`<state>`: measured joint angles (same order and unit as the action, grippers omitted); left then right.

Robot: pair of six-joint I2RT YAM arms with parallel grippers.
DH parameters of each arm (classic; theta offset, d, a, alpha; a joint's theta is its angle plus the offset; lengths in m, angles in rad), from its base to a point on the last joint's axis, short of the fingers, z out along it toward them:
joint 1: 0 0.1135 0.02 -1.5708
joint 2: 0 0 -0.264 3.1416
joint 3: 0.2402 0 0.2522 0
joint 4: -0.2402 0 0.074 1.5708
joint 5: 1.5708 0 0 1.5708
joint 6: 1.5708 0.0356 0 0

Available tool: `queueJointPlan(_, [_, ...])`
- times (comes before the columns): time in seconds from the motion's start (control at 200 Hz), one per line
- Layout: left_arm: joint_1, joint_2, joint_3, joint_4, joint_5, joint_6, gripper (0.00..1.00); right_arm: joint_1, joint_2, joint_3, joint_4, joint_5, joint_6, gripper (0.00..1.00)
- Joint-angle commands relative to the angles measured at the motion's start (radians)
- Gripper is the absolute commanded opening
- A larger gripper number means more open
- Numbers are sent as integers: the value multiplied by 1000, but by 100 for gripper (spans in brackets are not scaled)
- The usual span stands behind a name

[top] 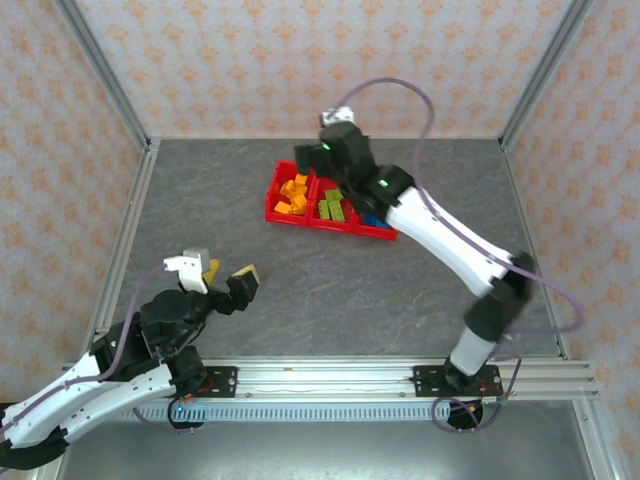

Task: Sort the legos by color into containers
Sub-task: Reset both arms

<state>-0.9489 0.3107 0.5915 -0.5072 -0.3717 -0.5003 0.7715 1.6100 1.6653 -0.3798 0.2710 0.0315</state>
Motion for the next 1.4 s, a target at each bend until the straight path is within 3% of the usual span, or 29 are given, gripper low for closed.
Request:
queueJointPlan(0.0, [5,60,-4,-14,-53,-15,99,-16,-275,-313,326,122,-164,100])
queueJointPlan(0.1, [5,122,-21,39,-73,-14,99,-91,-599,-667,591,107,-244,100])
queueJointPlan(0.21, [6,171,-60,212,-120,27,99,-203,-885,-986,797,35,-257,100])
queueJointPlan(0.275, [7,206,-84,336,-280,40,99,-250,-976,-1115,818,-1,-288,100])
queueJointPlan(0.34, [19,240,-134,513,-467,95,99,-280,-998,-1192,819,45,-290,100])
queueJointPlan(0.415, [75,265,-229,820,-577,216,99,-324,-952,-1262,845,124,-251,100])
queueJointPlan(0.511, [199,322,-297,1086,-525,308,99,-392,-858,-1322,877,174,-91,100])
queueJointPlan(0.576, [269,372,-271,1088,-497,330,99,-419,-803,-1389,957,178,-9,100])
queueJointPlan(0.686, [334,386,-243,1075,-394,401,99,-465,-697,-1501,1165,182,-21,100])
queueJointPlan(0.816, [411,346,-261,1055,-319,455,99,-605,-459,-1593,1482,187,7,100])
queueJointPlan(0.996, [548,336,-356,1123,-246,450,99,-648,-253,-1508,1594,39,-43,100])
queueJointPlan(1.091, [606,403,-359,1160,-248,436,99,-652,-41,-1503,1833,-10,-92,100])
queueJointPlan(1.131, [630,438,-358,1180,-237,429,99,-654,-64,-1495,1798,-8,-76,100])
queueJointPlan(1.171, [656,470,-360,1203,-209,428,99,-666,-104,-1468,1655,-18,-45,100])
queueJointPlan(1.236, [693,531,-380,1278,-198,421,99,-672,-63,-1473,1737,5,-48,100])
queueJointPlan(1.301, [722,593,-417,1363,-213,398,99,-672,-93,-1455,1648,2,-34,100])
queueJointPlan(1.397, [745,681,-470,1490,-227,370,99,-672,-87,-1463,1674,2,-40,100])
